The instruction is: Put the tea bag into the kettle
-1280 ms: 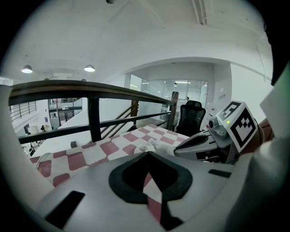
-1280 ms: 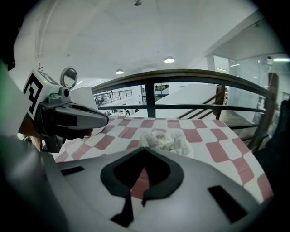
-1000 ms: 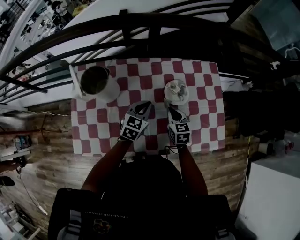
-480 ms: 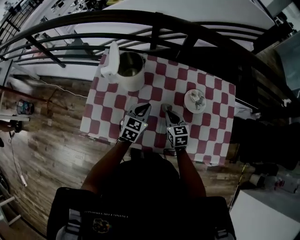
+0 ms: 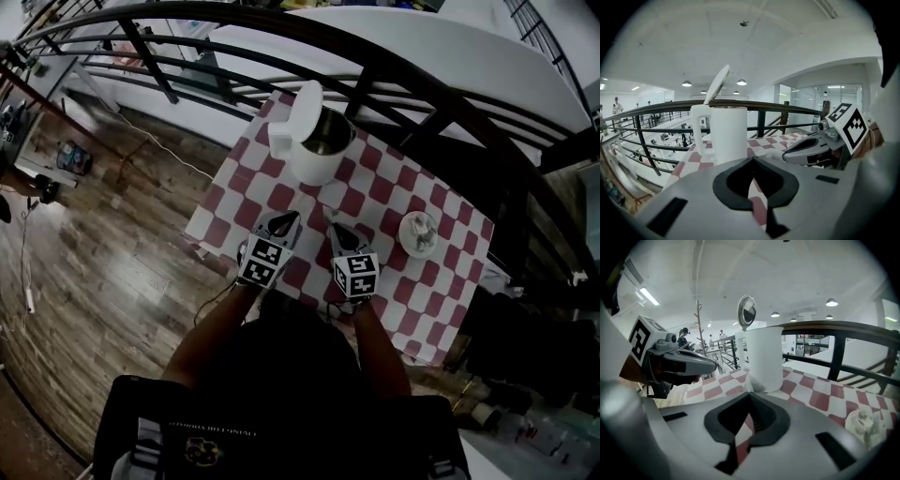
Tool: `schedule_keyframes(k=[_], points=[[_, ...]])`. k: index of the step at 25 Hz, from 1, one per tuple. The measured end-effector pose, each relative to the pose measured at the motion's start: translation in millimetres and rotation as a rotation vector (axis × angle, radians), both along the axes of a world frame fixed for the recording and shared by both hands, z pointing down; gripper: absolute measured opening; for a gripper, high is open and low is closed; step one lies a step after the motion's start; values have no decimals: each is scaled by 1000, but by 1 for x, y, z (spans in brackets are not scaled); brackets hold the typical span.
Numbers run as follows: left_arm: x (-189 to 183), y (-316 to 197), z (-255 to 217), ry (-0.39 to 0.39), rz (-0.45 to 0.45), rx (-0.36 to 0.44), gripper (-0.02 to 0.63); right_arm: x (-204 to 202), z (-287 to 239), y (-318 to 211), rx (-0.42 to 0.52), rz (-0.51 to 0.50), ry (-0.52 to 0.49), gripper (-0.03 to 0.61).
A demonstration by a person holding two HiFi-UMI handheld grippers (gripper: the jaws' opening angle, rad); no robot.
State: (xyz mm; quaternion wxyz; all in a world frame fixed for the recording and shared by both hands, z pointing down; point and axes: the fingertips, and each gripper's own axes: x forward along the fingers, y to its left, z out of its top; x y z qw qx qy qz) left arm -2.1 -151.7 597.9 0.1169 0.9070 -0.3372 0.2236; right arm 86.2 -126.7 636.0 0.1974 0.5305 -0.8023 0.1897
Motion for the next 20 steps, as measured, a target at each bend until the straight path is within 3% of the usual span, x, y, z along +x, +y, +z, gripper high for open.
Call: schedule_keyframes(k=[9, 20], points=[[-36, -10, -15, 19, -93, 22, 4, -38, -29, -19, 66, -87, -11, 11], [-28, -33, -56, 59, -80, 110, 3, -32, -84, -43, 191, -73, 0, 11]])
